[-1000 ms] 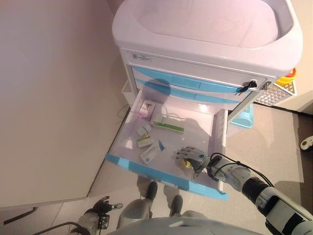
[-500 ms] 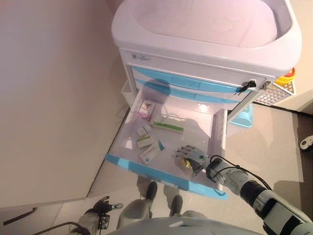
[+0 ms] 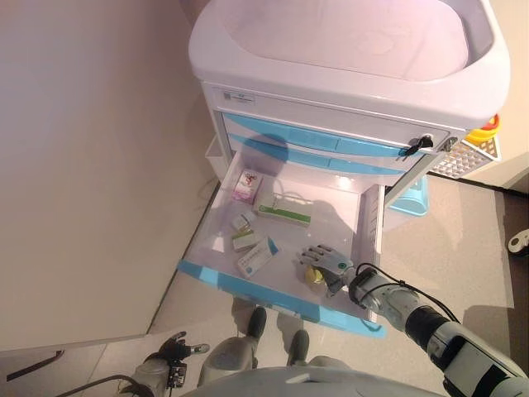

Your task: Open the drawer and pick up the medicine

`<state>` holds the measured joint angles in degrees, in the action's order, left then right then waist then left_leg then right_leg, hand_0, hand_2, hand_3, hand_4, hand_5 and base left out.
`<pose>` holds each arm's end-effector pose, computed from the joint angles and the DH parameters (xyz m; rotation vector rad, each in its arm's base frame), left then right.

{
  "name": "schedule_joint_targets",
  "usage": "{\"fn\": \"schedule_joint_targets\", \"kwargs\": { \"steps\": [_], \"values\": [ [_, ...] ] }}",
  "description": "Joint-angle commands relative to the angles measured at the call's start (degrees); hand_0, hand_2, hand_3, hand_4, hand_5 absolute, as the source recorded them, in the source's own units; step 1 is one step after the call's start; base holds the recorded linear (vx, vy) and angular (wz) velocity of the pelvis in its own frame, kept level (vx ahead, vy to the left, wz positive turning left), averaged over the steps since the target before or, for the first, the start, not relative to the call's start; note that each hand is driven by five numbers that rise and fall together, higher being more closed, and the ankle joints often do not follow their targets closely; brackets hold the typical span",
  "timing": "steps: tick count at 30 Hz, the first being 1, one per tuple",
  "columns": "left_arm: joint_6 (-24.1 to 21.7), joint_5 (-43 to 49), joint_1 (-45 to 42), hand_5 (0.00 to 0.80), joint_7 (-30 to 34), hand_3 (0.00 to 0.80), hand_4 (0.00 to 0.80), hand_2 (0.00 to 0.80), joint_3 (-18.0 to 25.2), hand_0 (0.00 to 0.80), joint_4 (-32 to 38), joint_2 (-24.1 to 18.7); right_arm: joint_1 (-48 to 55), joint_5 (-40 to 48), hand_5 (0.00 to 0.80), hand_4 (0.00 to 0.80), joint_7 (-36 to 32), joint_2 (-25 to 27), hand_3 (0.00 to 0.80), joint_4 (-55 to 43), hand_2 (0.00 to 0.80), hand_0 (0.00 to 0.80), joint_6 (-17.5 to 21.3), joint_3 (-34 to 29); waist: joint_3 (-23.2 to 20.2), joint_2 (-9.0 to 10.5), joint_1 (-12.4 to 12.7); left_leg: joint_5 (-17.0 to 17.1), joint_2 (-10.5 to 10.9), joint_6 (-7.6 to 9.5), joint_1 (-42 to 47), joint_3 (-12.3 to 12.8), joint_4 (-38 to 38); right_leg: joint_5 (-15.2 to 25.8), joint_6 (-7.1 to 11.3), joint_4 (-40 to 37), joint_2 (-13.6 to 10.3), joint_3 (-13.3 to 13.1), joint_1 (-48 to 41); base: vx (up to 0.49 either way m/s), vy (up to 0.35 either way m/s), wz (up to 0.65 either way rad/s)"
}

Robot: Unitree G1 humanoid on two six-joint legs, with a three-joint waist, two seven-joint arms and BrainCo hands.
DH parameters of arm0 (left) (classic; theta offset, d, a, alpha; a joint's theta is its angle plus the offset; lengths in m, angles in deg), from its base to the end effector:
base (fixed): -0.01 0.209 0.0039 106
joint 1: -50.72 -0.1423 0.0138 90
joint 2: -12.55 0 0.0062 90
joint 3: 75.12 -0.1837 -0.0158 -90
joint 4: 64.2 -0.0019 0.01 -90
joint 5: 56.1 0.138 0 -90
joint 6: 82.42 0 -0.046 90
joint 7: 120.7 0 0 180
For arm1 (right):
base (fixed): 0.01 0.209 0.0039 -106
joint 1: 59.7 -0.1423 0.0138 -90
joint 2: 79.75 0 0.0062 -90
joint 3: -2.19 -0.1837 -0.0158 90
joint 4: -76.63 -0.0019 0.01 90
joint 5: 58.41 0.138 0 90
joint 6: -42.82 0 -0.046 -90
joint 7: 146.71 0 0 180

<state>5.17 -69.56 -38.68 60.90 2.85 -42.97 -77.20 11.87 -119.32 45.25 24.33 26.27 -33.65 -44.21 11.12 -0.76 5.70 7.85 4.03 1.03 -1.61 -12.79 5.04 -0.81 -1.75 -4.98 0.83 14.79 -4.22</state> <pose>0.0815 0.2307 -0.1109 0.1477 1.1537 0.0928 0.2101 -0.1880 -0.0320 -1.7112 -0.1017 0.8413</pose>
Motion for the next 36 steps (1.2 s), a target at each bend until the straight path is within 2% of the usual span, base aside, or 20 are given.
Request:
{"fn": "schedule_joint_targets", "kwargs": {
  "steps": [1, 8, 10, 32, 36],
  "values": [
    [-0.4, 0.5, 2.0, 0.000, -0.7, 0.000, 0.000, 0.000, -1.9, 0.000, -2.7, 0.8, -0.2, -0.9, 0.000, 0.000, 2.4, -1.8, 0.000, -1.0, 0.000, 0.000, -1.1, 0.1, -0.4, 1.85, 0.4, -6.4, 2.7, 1.02, 0.0, 3.2, -0.9, 1.7, 3.85, 3.5, -2.7, -4.9, 4.7, 0.000, 0.000, 0.00],
    [-0.3, 0.1, 2.2, 0.000, -0.9, 0.000, 0.000, 0.000, -2.2, 0.000, -2.6, 1.0, -0.3, -1.3, 0.000, 0.000, 2.9, -2.2, 0.000, -0.4, 0.000, 0.000, -1.5, -0.3, -0.3, 1.79, 0.3, -6.4, 2.8, 1.13, 0.1, 3.2, -0.8, 1.7, 3.83, 3.4, -2.7, -5.1, 4.7, 0.000, 0.000, 0.00],
    [-0.4, 0.3, 2.1, 0.000, -0.9, 0.000, 0.000, 0.000, -2.0, 0.000, -2.7, 0.9, -0.3, -1.5, 0.800, 0.800, 3.1, -2.3, 0.800, -0.3, 0.800, 0.800, -1.5, -0.2, -0.3, 1.78, 0.3, -6.4, 2.7, 1.13, 0.1, 3.4, -0.8, 1.8, 3.83, 3.4, -2.7, -5.1, 4.6, 0.000, 0.000, 0.00],
    [-0.2, 0.2, 1.9, 0.000, -0.7, 0.000, 0.000, 0.000, -1.7, 0.000, -2.9, 1.0, 0.2, -1.6, 0.800, 0.800, 4.1, -1.8, 0.800, -0.6, 0.800, 0.800, -0.9, -0.6, -0.5, 2.02, 0.2, -6.5, 2.5, 1.14, 0.2, 3.7, -0.8, 1.8, 3.86, 3.3, -2.7, -5.3, 4.6, 0.000, 0.000, 0.00],
    [-0.1, 0.1, 1.6, 0.000, -0.9, 0.000, 0.000, 0.000, -1.5, 0.000, -2.9, 1.0, -0.2, -0.2, 0.800, 0.800, 2.0, -0.5, 0.800, -3.3, 0.800, 0.800, 0.0, -0.8, -0.5, 2.27, 0.0, -6.7, 2.4, 1.13, 0.5, 3.9, -0.8, 1.8, 3.81, 3.4, -2.5, -5.4, 4.4, 0.000, 0.000, 0.00]
  ]
}}
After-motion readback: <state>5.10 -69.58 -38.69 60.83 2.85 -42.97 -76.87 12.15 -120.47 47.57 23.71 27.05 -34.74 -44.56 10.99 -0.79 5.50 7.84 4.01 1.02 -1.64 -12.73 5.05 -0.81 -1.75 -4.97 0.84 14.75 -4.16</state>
